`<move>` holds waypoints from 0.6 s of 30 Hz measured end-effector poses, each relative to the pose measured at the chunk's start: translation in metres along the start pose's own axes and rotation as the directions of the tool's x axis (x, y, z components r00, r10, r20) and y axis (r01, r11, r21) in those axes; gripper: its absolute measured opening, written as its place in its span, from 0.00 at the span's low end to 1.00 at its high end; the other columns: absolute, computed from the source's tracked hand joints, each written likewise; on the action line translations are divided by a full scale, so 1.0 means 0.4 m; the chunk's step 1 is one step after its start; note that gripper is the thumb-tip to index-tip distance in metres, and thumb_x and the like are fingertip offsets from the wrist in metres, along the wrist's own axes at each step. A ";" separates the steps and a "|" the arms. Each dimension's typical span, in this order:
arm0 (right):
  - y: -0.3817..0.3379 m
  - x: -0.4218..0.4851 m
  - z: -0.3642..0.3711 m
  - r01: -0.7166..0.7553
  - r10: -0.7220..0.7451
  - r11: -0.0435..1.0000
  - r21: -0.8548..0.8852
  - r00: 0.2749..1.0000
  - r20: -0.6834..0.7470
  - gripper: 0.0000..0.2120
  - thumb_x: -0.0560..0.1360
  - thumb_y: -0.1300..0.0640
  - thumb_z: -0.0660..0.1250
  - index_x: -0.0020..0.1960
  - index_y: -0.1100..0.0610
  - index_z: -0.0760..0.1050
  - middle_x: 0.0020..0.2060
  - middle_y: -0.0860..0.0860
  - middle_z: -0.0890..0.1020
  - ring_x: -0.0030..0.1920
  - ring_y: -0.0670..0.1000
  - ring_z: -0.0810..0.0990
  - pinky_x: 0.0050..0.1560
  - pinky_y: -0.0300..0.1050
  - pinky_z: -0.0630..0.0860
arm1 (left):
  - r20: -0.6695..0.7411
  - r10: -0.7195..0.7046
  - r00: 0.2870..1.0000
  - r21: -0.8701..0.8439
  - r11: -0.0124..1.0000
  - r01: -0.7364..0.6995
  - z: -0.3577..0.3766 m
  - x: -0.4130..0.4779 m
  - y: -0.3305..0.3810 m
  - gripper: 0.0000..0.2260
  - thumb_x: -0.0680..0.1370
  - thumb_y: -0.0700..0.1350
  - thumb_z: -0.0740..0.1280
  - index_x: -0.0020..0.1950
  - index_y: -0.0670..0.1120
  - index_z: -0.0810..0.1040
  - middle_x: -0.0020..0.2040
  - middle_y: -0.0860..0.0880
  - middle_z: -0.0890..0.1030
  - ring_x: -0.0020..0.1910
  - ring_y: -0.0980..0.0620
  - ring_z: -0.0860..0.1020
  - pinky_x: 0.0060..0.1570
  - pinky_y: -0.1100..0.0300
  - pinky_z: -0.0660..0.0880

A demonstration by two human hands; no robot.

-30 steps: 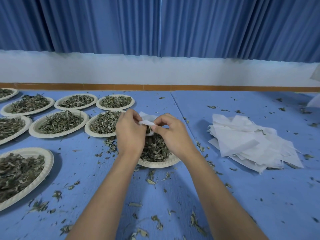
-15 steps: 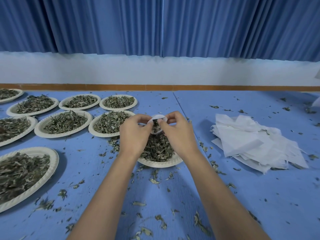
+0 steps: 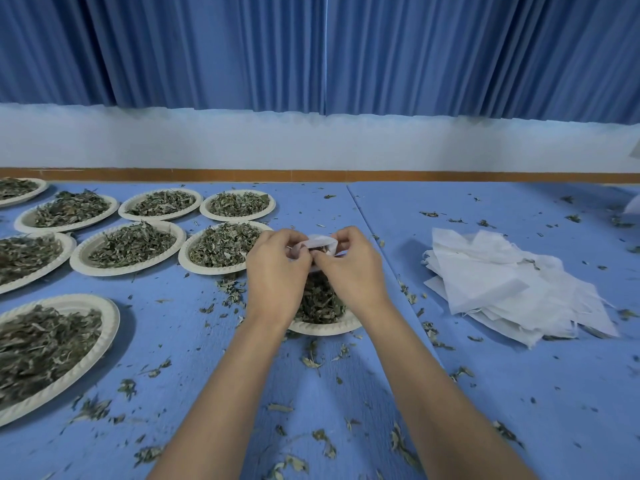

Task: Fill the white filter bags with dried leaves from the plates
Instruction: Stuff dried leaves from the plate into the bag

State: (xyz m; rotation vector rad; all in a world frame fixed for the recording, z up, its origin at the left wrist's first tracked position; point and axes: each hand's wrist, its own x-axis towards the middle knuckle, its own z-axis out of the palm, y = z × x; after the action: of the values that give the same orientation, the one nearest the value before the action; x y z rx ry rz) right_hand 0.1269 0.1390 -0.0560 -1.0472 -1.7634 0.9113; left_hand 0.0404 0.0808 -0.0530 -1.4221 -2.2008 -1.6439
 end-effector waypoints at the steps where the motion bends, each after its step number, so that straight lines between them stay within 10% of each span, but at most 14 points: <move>1: -0.004 -0.001 -0.003 -0.037 0.035 0.996 0.080 0.999 0.027 0.06 0.71 0.57 0.69 0.44 0.53 0.72 0.37 0.44 0.76 0.38 0.44 0.76 0.35 0.31 0.72 | -0.009 -0.007 1.000 -0.012 1.000 0.007 -0.001 0.000 -0.002 0.06 0.74 0.37 0.67 0.48 0.43 0.82 0.45 0.49 0.76 0.35 0.62 0.73 0.39 0.78 0.66; 11: 0.009 -0.003 0.008 0.049 -0.065 0.982 -0.182 0.995 -0.082 0.07 0.70 0.62 0.66 0.40 0.54 0.68 0.38 0.49 0.75 0.38 0.49 0.72 0.36 0.42 0.66 | 0.006 -0.014 1.000 -0.048 0.999 0.014 0.010 -0.006 0.001 0.07 0.71 0.35 0.68 0.42 0.48 0.79 0.43 0.52 0.76 0.36 0.62 0.72 0.38 0.74 0.67; 18: -0.003 0.011 -0.036 -0.150 0.114 0.965 0.214 0.979 0.170 0.09 0.72 0.51 0.68 0.51 0.50 0.75 0.46 0.42 0.78 0.51 0.48 0.79 0.52 0.46 0.76 | -0.162 -0.156 0.974 -0.147 0.980 0.133 -0.007 0.010 -0.014 0.02 0.75 0.44 0.68 0.45 0.47 0.80 0.40 0.50 0.81 0.38 0.54 0.77 0.42 0.62 0.73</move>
State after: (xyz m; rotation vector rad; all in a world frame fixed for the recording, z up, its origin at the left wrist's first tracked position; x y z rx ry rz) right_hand 0.1387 0.1449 -0.0484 -0.9753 -1.6821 1.2763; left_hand 0.0329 0.0809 -0.0539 -1.1178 -2.1793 -1.9173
